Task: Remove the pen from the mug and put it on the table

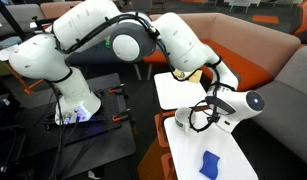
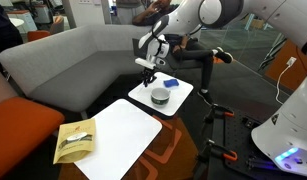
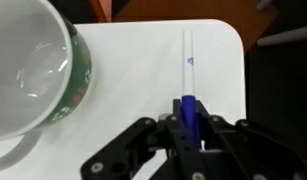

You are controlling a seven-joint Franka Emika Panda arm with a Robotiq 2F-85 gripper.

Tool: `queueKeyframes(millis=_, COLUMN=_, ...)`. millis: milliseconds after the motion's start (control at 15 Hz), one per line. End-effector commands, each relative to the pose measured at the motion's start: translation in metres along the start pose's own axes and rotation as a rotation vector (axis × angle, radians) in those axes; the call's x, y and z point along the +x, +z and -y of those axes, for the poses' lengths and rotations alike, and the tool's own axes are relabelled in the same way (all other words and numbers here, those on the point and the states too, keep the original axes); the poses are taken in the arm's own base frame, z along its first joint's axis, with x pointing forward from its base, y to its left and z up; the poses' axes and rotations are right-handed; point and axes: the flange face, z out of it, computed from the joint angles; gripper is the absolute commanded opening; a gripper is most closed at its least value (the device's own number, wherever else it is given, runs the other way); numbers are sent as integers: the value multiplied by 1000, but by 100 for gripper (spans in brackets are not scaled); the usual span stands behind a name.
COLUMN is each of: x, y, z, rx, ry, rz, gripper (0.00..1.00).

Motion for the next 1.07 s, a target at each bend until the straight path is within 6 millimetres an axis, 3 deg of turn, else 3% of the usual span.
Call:
queueKeyframes(millis=0, x=11, y=0, z=5, rx=-27, ry=53, rz=50, gripper=43)
queueKeyframes(millis=67, x=13, y=0, z=4, rx=-37, ry=65, rz=50, gripper=44)
queueKeyframes(millis=333, x=14, y=-12, z=6, rx=-40, ry=91, rz=-44, gripper=73)
queueKeyframes(millis=600, x=-10, y=-48, z=10, rx=-32, ry=74, rz=-236, gripper=100)
queueKeyframes(millis=1000, x=-81, y=-89, z=-4, rx=-139, ry=-12, rz=-319, gripper=100)
